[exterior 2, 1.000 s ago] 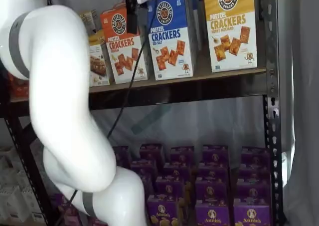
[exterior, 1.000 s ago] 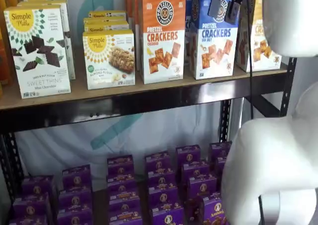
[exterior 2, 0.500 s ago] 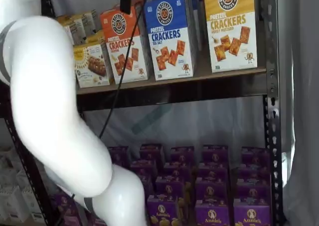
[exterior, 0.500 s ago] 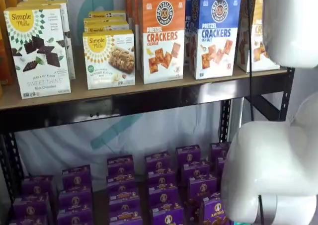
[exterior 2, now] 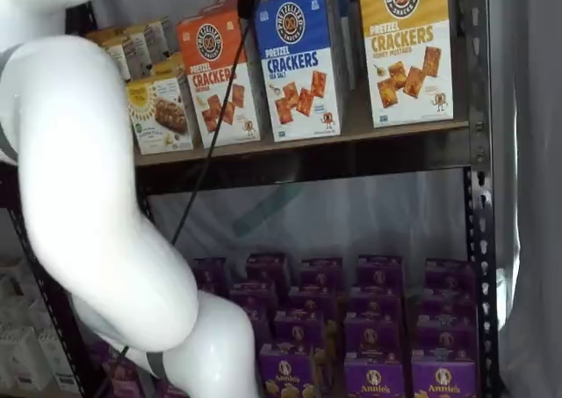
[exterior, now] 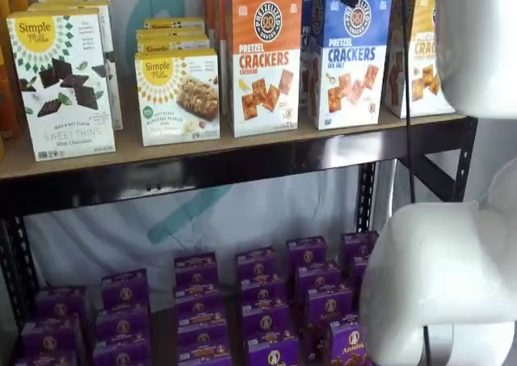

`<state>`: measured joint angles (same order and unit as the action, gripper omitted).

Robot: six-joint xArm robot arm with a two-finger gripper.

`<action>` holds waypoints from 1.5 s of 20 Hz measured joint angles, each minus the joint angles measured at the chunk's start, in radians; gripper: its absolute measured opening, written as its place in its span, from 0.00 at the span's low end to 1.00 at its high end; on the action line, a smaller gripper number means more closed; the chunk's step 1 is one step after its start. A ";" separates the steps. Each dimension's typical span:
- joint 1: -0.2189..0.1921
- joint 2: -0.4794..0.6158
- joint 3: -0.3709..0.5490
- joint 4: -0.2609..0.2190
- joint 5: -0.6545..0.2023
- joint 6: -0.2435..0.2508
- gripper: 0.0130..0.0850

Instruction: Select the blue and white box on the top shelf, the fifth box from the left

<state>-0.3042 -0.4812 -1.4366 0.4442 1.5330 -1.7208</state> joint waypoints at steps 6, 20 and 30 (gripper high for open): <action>-0.004 0.077 -0.046 -0.041 -0.035 -0.036 1.00; -0.023 0.188 -0.148 -0.064 0.045 -0.060 1.00; 0.001 0.218 -0.188 -0.107 0.076 -0.048 1.00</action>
<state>-0.3030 -0.2634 -1.6242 0.3369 1.6093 -1.7687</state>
